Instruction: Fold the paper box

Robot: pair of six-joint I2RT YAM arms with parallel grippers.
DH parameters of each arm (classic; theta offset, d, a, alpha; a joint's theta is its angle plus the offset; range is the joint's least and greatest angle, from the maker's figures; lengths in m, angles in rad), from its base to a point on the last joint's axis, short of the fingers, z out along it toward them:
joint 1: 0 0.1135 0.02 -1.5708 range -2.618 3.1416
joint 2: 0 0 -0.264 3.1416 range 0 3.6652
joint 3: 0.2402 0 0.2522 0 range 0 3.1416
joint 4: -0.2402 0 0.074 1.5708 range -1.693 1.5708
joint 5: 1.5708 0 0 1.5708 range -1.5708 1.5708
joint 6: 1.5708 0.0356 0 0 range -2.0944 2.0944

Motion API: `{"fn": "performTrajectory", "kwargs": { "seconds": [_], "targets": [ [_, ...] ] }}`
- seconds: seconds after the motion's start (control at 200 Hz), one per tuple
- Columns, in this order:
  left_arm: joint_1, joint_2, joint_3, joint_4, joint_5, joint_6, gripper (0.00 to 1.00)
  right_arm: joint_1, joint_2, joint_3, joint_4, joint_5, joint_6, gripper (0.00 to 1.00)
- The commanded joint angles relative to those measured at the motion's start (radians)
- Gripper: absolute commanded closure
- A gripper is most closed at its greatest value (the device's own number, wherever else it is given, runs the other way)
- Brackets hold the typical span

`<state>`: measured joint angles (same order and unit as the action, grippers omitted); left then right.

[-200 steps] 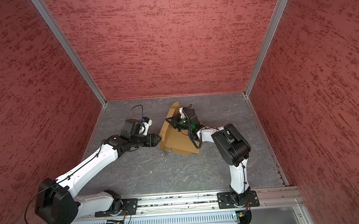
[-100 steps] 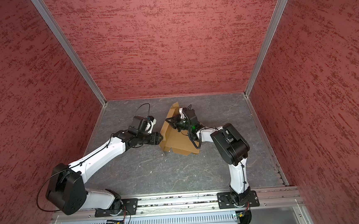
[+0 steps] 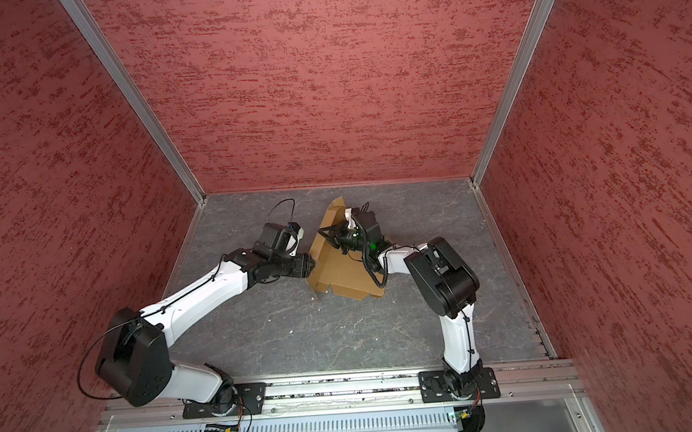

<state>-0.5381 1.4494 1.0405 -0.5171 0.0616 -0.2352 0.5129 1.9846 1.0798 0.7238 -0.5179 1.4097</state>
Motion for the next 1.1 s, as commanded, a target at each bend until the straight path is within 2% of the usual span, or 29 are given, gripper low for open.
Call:
{"fn": "performTrajectory", "kwargs": {
  "seconds": [0.0, 0.416, 0.606, 0.842, 1.097],
  "targets": [
    [-0.005, -0.069, 0.013, -0.007, -0.023, -0.019, 0.33, -0.009, 0.026, -0.013, 0.013, 0.004, 0.016, 0.97],
    [-0.017, -0.296, -0.054, -0.180, -0.100, -0.083, 0.33, -0.009, 0.042, -0.041, 0.052, -0.006, 0.011, 0.97],
    [-0.102, -0.350, -0.146, -0.220, -0.203, -0.122, 0.33, -0.009, 0.049, -0.043, 0.061, -0.008, 0.013, 0.97],
    [-0.231, -0.293, -0.240, -0.102, -0.304, -0.157, 0.32, -0.008, 0.051, -0.045, 0.068, -0.006, 0.017, 0.97],
    [-0.287, -0.168, -0.238, 0.054, -0.356, -0.159, 0.30, -0.008, 0.043, -0.054, 0.053, 0.004, 0.009, 0.97]
  ]
}}
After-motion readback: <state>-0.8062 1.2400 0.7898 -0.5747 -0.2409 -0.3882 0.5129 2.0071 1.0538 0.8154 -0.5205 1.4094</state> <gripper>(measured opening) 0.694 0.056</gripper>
